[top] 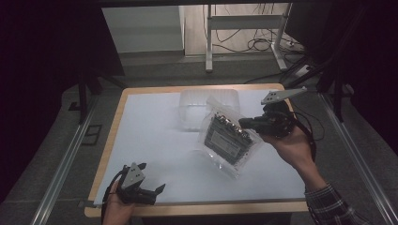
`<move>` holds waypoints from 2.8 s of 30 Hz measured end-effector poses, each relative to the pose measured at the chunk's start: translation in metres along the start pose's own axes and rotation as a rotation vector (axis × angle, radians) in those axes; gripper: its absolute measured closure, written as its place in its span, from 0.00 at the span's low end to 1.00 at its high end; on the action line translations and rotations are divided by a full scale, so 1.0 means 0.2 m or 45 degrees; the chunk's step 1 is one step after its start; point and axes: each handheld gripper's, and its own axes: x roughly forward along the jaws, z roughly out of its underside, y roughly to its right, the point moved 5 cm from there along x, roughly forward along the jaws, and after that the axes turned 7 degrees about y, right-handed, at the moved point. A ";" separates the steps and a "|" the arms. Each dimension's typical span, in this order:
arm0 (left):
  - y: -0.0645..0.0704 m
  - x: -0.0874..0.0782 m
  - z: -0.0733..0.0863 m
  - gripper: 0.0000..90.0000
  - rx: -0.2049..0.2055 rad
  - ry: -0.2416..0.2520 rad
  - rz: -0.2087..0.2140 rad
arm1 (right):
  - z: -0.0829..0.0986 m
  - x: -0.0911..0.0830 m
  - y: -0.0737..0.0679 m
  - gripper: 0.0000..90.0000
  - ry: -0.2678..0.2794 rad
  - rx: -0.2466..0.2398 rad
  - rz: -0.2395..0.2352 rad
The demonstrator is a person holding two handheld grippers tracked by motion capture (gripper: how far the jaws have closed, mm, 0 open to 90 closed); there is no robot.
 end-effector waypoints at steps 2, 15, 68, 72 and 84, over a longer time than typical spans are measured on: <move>0.00 0.00 0.00 0.01 0.000 -0.001 0.000 | -0.02 -0.01 0.02 0.99 0.009 0.001 0.013; 0.00 0.00 0.00 0.00 -0.001 0.007 0.007 | -0.13 -0.02 0.13 0.99 0.069 0.051 0.026; 0.01 0.00 0.00 0.01 -0.008 0.009 0.039 | -0.62 0.53 0.52 0.99 0.146 0.031 0.186; 0.01 0.00 0.00 0.01 0.001 0.005 0.035 | -0.57 0.61 0.53 0.99 0.117 0.023 0.179; 0.01 0.00 0.00 0.01 0.000 0.005 0.036 | -0.48 0.79 0.53 0.99 0.031 0.029 0.176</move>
